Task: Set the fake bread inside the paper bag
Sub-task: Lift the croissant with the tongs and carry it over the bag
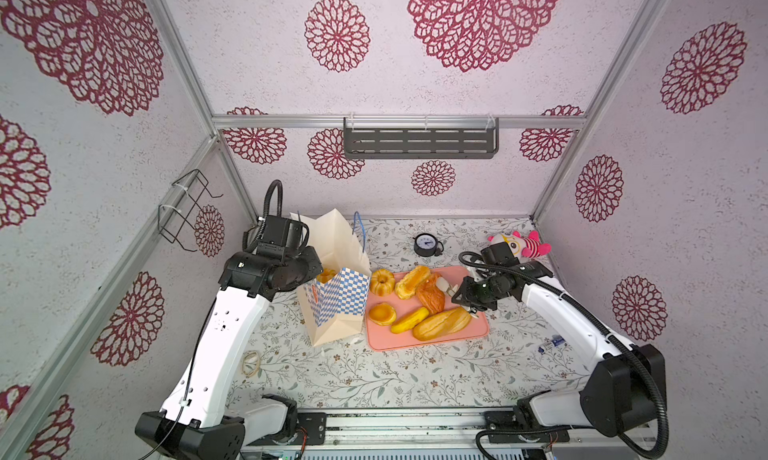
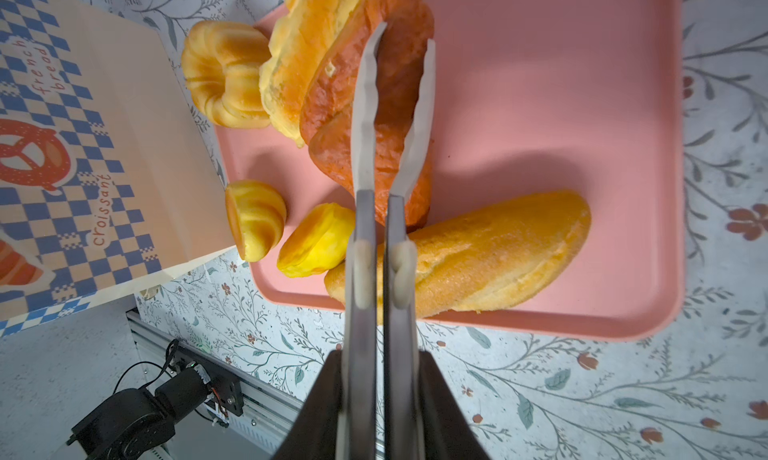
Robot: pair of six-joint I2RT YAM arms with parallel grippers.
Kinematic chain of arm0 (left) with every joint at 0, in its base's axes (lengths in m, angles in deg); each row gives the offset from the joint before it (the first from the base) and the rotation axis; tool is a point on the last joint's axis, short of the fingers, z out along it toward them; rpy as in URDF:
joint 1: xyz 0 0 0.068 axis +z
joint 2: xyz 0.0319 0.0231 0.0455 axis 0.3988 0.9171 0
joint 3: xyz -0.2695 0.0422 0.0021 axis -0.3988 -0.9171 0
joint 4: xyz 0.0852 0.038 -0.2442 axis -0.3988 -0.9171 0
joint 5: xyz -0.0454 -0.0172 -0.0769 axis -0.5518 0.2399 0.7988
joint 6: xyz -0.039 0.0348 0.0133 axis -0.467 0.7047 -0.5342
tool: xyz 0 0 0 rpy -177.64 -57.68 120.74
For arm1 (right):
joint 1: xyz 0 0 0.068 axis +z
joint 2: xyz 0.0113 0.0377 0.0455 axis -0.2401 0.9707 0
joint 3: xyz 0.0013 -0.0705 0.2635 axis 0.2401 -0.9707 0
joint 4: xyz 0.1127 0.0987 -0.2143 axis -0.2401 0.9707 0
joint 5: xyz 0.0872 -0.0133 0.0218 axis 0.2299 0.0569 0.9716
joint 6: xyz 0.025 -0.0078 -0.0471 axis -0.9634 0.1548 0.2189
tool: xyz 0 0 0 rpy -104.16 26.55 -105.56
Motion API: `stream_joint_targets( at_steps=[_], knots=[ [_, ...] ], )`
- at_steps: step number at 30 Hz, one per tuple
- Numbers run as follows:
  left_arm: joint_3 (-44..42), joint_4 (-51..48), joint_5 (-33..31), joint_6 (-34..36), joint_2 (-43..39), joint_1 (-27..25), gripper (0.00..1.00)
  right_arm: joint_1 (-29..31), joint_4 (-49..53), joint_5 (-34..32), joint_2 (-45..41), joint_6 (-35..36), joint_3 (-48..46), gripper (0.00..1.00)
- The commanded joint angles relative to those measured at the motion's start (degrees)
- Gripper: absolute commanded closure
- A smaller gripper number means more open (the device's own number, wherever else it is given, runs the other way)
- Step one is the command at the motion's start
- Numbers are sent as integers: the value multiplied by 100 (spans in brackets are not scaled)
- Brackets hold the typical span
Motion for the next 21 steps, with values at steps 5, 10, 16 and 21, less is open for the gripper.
stream_joint_targets(
  at_steps=[5, 10, 16, 21],
  knots=[
    [102, 177, 27, 66, 74, 9, 100, -69, 168, -124, -399, -108, 578, 100],
    [101, 186, 40, 66, 83, 2, 100, -72, 260, -86, -419, -229, 1147, 100],
    [110, 193, 39, 76, 92, 6, 100, -65, -26, 338, -347, -590, 2033, 100],
    [121, 199, 41, 71, 105, 3, 100, -18, -700, 922, -251, -1080, 2516, 100]
  ],
)
